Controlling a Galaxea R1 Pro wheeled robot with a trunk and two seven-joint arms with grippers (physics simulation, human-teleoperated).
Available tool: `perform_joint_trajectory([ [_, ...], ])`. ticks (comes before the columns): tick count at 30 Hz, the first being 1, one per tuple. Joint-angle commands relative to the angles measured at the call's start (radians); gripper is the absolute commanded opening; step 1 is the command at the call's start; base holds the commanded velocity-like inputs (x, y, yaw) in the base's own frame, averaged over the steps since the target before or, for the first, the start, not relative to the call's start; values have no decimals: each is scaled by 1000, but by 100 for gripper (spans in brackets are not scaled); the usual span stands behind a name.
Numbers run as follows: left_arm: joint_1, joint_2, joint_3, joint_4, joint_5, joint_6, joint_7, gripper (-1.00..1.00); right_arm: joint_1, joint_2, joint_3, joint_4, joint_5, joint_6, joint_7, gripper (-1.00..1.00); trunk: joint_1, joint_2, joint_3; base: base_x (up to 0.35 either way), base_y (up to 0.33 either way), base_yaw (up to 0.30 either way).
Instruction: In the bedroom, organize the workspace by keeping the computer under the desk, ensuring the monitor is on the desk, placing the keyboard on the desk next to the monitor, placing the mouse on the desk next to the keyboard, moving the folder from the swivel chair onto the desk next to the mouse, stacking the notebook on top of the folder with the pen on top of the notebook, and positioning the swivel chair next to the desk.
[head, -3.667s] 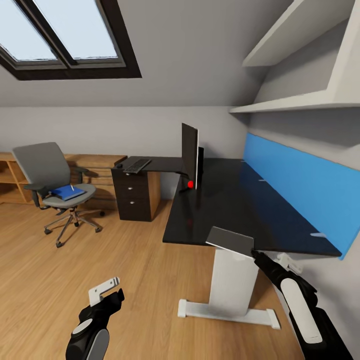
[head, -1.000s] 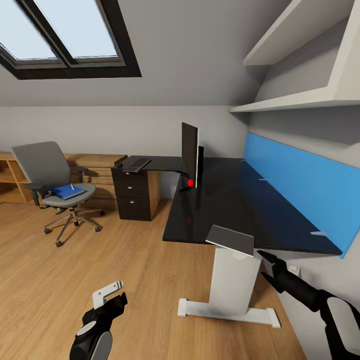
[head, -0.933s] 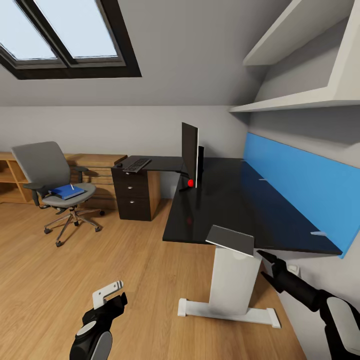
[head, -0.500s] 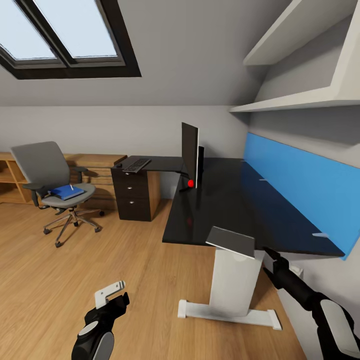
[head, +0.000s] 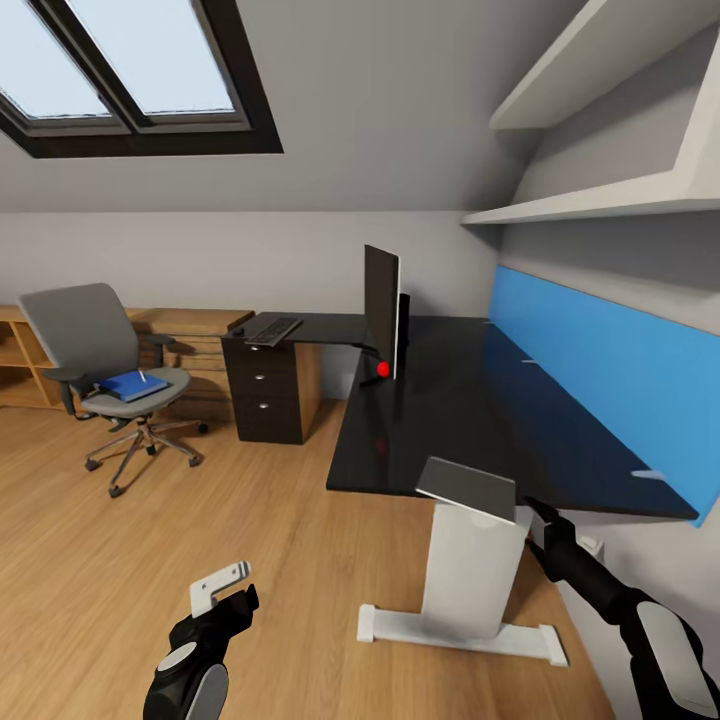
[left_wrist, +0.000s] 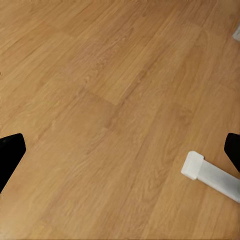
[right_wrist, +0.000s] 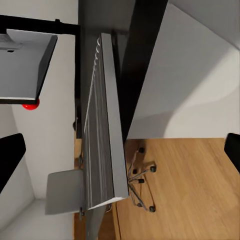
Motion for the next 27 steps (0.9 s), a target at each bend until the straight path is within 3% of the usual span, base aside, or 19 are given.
perform_joint_trajectory([
  [1, -1, 0, -1, -1, 9, 2, 9, 100, -1, 0, -2, 0, 2, 6, 3, 100, 0, 0, -1, 105, 173, 0],
  [18, -1, 0, -2, -1, 9, 2, 9, 100, -1, 0, 12, 14, 3, 5, 3, 100, 0, 0, -1, 42, 63, 0],
  [27, -1, 0, -33, 0, 10, 2, 11, 100, -1, 0, 13, 14, 3, 5, 2, 100, 0, 0, -1, 0, 73, 0],
])
